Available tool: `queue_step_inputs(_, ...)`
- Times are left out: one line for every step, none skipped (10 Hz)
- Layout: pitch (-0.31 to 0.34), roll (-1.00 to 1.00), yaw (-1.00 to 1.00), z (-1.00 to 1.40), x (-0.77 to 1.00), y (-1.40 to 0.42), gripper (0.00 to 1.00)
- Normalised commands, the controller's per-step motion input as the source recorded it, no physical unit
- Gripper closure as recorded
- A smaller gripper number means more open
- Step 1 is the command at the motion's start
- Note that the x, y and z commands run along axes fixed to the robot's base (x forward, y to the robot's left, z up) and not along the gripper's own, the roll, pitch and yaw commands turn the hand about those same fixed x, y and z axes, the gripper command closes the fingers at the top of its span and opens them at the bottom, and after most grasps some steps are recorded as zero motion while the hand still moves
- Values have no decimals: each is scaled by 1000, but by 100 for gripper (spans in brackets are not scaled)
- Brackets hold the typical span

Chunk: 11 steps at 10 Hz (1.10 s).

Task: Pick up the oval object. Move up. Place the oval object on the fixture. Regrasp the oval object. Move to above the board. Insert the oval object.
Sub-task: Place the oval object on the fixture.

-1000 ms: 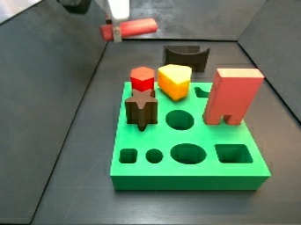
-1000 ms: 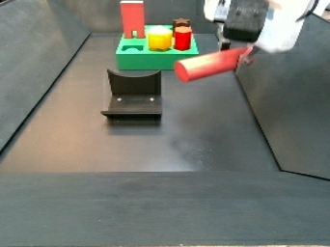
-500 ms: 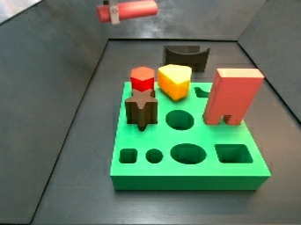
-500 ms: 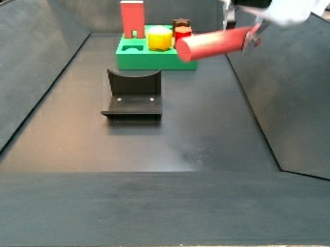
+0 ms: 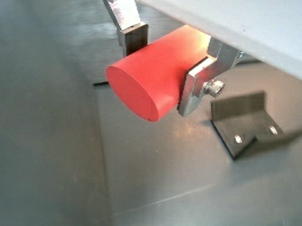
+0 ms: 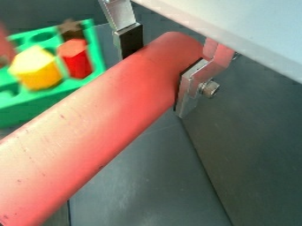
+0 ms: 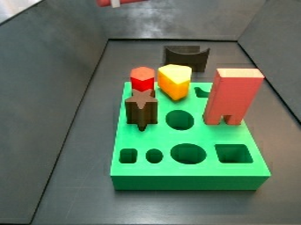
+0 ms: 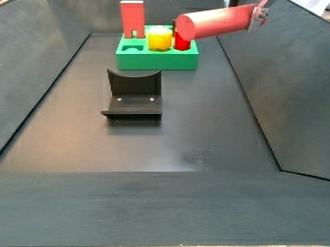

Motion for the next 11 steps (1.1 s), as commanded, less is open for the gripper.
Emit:
queue_step_inputs(97,66,1000,7,1000,92,100)
queue_step_inputs(105,68,1000,9,1000,84,100)
queue_step_inputs(110,69,1000,10,1000,80,100)
queue_step_inputs(127,71,1000,10,1000,71,100)
queue_step_inputs(134,72,1000,10,1000,67,100)
queue_step_inputs(147,75,1000,11,1000,61,100)
queue_step_inputs(163,79,1000,12,1000,54,100)
queue_step_inputs(176,83,1000,10,1000,48,100)
queue_step_inputs(189,89,1000,10,1000,43,100)
queue_step_inputs(211,99,1000,11,1000,36,100)
queue_step_inputs(235,111,1000,11,1000,30,100)
